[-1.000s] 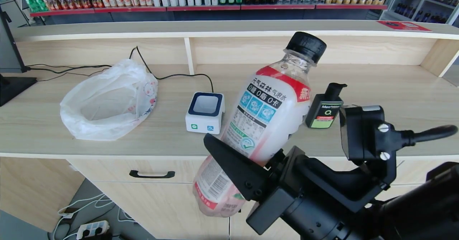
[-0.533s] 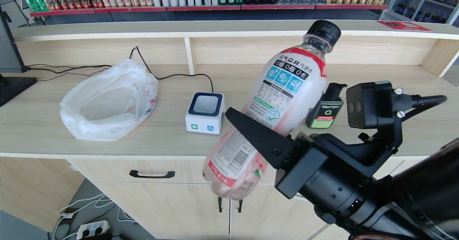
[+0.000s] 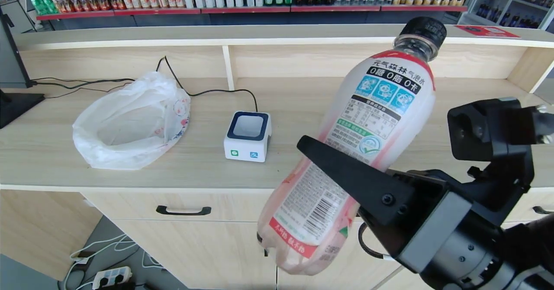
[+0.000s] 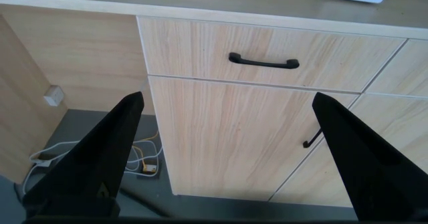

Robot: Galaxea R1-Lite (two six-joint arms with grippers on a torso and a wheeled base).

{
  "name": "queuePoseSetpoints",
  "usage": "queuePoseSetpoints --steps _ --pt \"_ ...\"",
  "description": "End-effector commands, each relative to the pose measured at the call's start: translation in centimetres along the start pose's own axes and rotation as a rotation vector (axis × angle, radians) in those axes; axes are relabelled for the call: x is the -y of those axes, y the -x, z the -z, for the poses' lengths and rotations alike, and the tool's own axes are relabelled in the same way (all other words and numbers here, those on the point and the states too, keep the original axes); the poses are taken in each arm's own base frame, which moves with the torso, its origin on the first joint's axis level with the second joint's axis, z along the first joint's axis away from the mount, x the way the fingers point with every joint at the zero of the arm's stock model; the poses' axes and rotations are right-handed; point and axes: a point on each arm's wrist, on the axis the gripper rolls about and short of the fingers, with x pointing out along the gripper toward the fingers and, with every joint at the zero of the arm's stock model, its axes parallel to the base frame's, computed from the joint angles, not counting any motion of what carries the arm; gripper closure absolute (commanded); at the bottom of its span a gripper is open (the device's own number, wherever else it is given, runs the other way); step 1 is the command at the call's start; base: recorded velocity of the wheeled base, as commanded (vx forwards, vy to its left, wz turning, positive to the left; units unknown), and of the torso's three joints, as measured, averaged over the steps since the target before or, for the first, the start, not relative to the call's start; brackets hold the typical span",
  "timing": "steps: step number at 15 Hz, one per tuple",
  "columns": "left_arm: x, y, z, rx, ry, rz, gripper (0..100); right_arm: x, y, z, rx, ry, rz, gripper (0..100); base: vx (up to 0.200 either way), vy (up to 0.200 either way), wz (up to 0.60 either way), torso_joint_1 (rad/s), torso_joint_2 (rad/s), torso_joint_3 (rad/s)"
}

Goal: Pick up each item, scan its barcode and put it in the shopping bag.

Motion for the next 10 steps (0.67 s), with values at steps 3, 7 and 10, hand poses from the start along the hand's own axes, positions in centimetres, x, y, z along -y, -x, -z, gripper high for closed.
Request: queuePoseSetpoints --steps 3,7,10 --pt "0.00 0.00 0.01 -0.001 0.000 0.001 0 -1.16 0.65 -0.46 0.005 -0.007 -0.039 100 0.000 0.000 0.00 0.000 0.00 0.000" --pt "0.00 0.00 0.01 -0.001 0.000 -0.001 0 -1.32 0.96 -0.48 0.002 -0.007 -0.041 100 0.000 0.000 0.00 0.000 0.00 0.000" --pt "0.00 0.00 0.01 -0.001 0.000 -0.001 0 -1.52 1.07 -0.75 0.010 -0.007 -0.047 100 0.000 0.000 0.00 0.000 0.00 0.000"
